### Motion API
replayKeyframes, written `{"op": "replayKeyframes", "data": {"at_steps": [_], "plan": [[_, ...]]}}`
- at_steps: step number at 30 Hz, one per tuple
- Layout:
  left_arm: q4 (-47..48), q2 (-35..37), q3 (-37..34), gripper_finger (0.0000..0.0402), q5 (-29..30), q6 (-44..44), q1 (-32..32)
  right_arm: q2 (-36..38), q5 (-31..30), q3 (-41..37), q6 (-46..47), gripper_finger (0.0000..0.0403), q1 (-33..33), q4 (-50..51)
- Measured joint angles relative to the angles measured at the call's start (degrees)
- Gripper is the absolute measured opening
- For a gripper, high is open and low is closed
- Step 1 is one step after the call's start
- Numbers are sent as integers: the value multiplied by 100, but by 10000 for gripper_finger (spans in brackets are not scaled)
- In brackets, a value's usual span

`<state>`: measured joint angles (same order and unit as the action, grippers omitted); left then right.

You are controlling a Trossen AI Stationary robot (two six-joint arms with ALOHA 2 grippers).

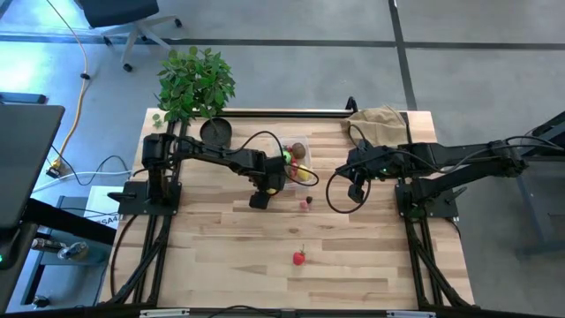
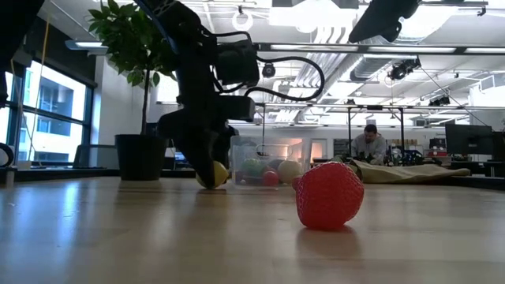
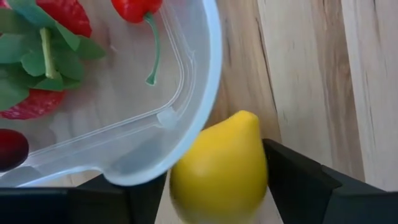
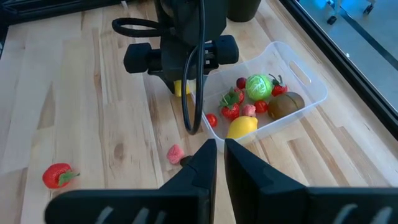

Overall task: Pick and placing Produce into tupperware
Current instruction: Put the yellow lemon into the transparent bin

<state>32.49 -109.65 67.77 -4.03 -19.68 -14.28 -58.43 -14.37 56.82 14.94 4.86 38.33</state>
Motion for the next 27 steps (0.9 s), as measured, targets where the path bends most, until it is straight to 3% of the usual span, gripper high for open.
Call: {"op": "replayKeyframes", "data": {"at_steps": [11,27], "plan": [[8,2,0,208,67,0,0,0,1,0,1,24,1,-1],[42,10,2,200,129,51,4,0,0,0,0,24,0,0]]}}
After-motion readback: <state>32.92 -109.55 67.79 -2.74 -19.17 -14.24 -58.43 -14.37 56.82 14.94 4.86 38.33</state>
